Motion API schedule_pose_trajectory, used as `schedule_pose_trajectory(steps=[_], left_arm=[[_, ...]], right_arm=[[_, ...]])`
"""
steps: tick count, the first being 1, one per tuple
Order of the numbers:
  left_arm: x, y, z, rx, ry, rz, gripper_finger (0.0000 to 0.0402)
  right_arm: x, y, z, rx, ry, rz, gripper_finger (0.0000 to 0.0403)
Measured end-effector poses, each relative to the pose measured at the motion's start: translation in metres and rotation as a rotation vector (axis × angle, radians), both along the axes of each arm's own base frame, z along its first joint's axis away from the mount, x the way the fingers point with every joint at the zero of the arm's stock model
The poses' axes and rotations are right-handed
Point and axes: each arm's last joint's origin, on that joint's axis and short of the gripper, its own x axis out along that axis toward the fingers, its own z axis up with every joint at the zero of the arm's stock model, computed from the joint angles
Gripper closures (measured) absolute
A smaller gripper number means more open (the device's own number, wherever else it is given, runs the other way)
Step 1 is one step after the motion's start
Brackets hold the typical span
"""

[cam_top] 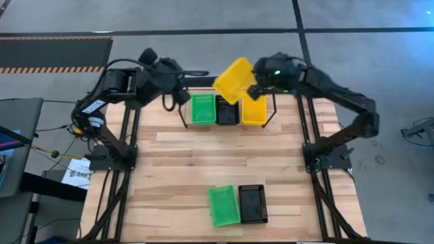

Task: Stack baskets on shelf by color
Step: Stack the yellow bin on top of the yellow bin

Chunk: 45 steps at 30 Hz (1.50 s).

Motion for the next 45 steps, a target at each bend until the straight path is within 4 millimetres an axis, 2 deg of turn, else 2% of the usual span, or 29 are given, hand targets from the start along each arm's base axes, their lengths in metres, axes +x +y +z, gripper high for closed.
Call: schedule_pose_trajectory(steps=[3,6,9,12,18,29,36,41,45], left_arm=[[-0.01,-0.003,-0.006,-0.137,-0.005,-0.014,0.0244],[-0.011,-0.004,-0.009,-0.189,0.006,-0.024,0.0249],[-0.007,-0.005,-0.012,-0.23,0.023,-0.067,0.0252],[-0.002,-0.005,-0.015,-0.239,0.039,-0.076,0.0253],[0.004,-0.005,-0.018,-0.247,0.052,-0.078,0.0253],[0.015,-0.005,-0.025,-0.291,0.064,-0.088,0.0253],[0.014,-0.005,-0.025,-0.315,0.028,-0.062,0.0253],[0.014,-0.005,-0.025,-0.317,0.025,-0.06,0.0253],[0.014,-0.005,-0.025,-0.319,0.021,-0.056,0.0253]], right_arm=[[-0.031,-0.009,0.007,0.093,0.001,0.071,0.0399],[-0.053,-0.016,0.01,0.224,-0.009,0.227,0.0399],[-0.067,-0.021,0.009,0.329,0.01,0.35,0.0399],[-0.072,-0.026,0.0,0.43,0.068,0.461,0.0399],[-0.067,-0.045,-0.026,0.576,0.196,0.525,0.0399],[-0.023,-0.098,-0.082,0.62,0.476,0.576,0.0399],[-0.003,-0.137,-0.095,0.584,0.589,0.579,0.0399],[-0.006,-0.162,-0.093,0.546,0.563,0.531,0.0399],[-0.013,-0.172,-0.1,0.578,0.57,0.503,0.0399]])
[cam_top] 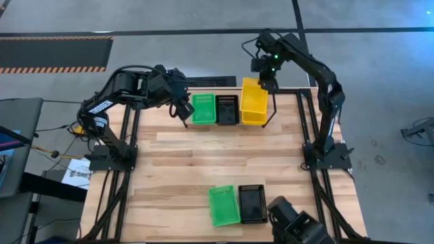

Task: Stack baskets on shelf by color
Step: Stack the yellow bin on top of the yellow bin

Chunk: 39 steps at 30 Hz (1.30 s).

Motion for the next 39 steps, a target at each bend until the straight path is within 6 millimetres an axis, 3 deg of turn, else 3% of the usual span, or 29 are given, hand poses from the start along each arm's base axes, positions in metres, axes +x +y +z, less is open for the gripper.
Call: schedule_pose_trajectory(steps=[15,28,34,39], left_arm=[[0.0,0.001,0.0,0.011,0.009,-0.003,0.0253],[0.0,0.001,0.0,0.014,0.007,0.002,0.0253],[0.0,0.001,0.0,0.008,-0.001,0.013,0.0253],[0.0,0.001,0.0,0.008,-0.001,0.012,0.0253]], right_arm=[[-0.01,-0.005,-0.038,0.094,0.065,-0.006,0.0399],[0.001,0.0,-0.069,0.09,0.067,0.043,0.04],[0.003,-0.002,-0.073,0.073,0.052,0.035,0.0398],[0.004,-0.003,-0.072,0.062,0.043,0.028,0.0369]])
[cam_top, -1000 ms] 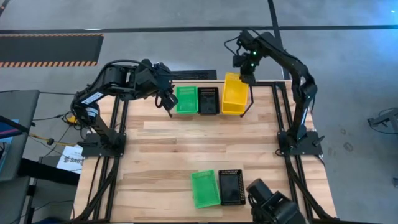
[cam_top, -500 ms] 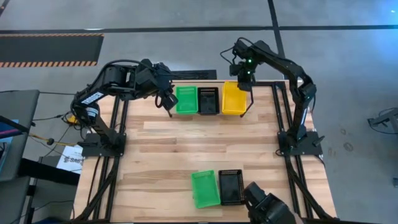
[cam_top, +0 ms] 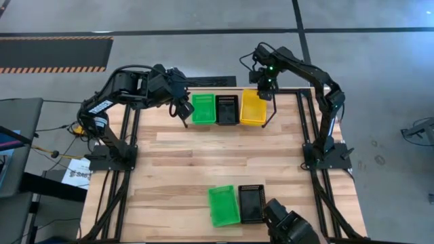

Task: Stack baskets on shelf by color
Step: Stack the yellow bin on top of the yellow bin, then stack the green bin on top of the green bin

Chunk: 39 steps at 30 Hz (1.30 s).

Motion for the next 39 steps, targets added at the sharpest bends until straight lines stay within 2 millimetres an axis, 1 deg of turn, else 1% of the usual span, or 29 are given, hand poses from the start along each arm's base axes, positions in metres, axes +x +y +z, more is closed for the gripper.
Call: schedule_pose_trajectory(steps=[2,8,11,15,22,27,32,35,39], left_arm=[[0.0,0.0,0.0,0.0,0.0,0.0,0.0253],[0.0,0.0,0.0,-0.001,0.0,0.0,0.0253],[0.0,0.0,0.0,-0.001,0.0,-0.001,0.0253],[0.0,0.0,0.0,0.002,0.004,-0.005,0.0253],[0.0,0.0,0.0,-0.001,0.006,-0.012,0.0253],[0.0,0.0,0.0,0.003,0.01,-0.017,0.0253],[0.0,0.0,0.0,0.003,0.01,-0.017,0.0253],[0.0,0.0,0.0,0.002,0.01,-0.017,0.0253],[0.0,0.0,0.0,0.003,0.011,-0.018,0.0253]], right_arm=[[0.0,0.0,0.0,-0.003,-0.002,0.0,0.0368],[0.0,0.0,0.0,0.003,0.003,-0.001,0.0383],[0.0,0.0,0.0,0.005,0.003,-0.011,0.038],[0.002,-0.002,0.0,-0.013,-0.014,-0.046,0.0357],[0.005,0.0,0.0,-0.045,0.026,-0.04,0.031],[0.011,0.005,0.0,-0.065,0.037,-0.023,0.0288],[0.02,0.013,0.001,-0.144,0.116,0.002,0.0269],[0.023,0.018,0.008,-0.219,0.139,0.015,0.0259],[0.021,0.027,0.027,-0.341,0.158,0.01,0.0251]])
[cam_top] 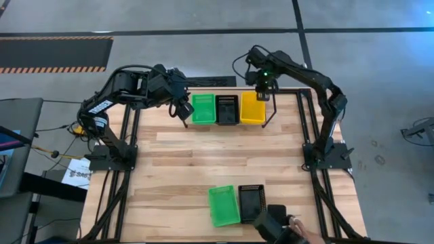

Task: Stack baskets on shelf by color
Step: Stack the green bin on top of the green bin

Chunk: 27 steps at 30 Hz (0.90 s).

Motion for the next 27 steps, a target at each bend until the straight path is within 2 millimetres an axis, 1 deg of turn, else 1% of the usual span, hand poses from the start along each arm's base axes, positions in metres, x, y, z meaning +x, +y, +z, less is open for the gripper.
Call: schedule_pose_trajectory(steps=[3,6,9,13,16,19,22,25,27], left_arm=[[0.0,0.0,0.0,0.0,0.0,0.0,0.0253],[0.0,0.0,0.0,-0.003,0.0,-0.002,0.0253],[0.0,-0.001,0.0,-0.026,-0.005,-0.015,0.0253],[0.002,-0.002,-0.001,-0.078,-0.022,-0.022,0.0253],[0.01,-0.003,-0.007,-0.101,-0.015,-0.018,0.0253],[0.026,-0.006,-0.022,-0.125,0.037,-0.035,0.0253],[0.045,-0.01,-0.049,-0.165,0.138,-0.056,0.0253],[0.065,-0.013,-0.082,-0.228,0.242,-0.063,0.0253],[0.076,-0.018,-0.104,-0.29,0.281,-0.088,0.0253]], right_arm=[[-0.006,0.013,0.022,-0.084,-0.008,-0.01,0.0249],[-0.013,0.035,0.049,-0.123,-0.075,-0.027,0.0249],[-0.02,0.066,0.076,-0.143,-0.153,-0.042,0.0252],[-0.035,0.113,0.109,-0.141,-0.295,-0.085,0.0256],[-0.049,0.147,0.132,-0.135,-0.426,-0.098,0.0259],[-0.063,0.176,0.15,-0.112,-0.561,-0.098,0.0261],[-0.078,0.198,0.164,-0.08,-0.675,-0.092,0.0263],[-0.091,0.212,0.174,-0.052,-0.76,-0.082,0.0266],[-0.099,0.218,0.177,-0.039,-0.786,-0.072,0.0266]])
